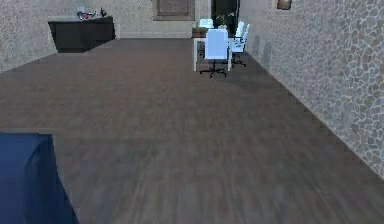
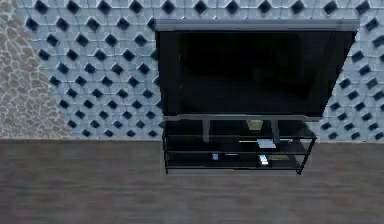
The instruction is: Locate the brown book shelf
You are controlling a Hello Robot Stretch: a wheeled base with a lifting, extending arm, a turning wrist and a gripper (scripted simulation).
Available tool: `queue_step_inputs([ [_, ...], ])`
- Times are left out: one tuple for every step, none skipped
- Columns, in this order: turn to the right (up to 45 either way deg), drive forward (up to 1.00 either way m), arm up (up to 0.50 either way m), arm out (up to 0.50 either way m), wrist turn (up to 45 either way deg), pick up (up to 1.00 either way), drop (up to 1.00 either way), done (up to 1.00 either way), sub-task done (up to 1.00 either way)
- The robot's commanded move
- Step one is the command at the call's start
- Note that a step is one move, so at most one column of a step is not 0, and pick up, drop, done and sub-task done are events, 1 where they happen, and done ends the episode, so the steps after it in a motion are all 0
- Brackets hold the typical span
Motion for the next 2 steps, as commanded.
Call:
queue_step_inputs([
  [0.0,1.00,0.00,0.00,0.0,0.00,0.00,0.00,0.00],
  [-12.0,0.00,0.00,0.00,0.0,0.00,0.00,0.00,0.00],
])
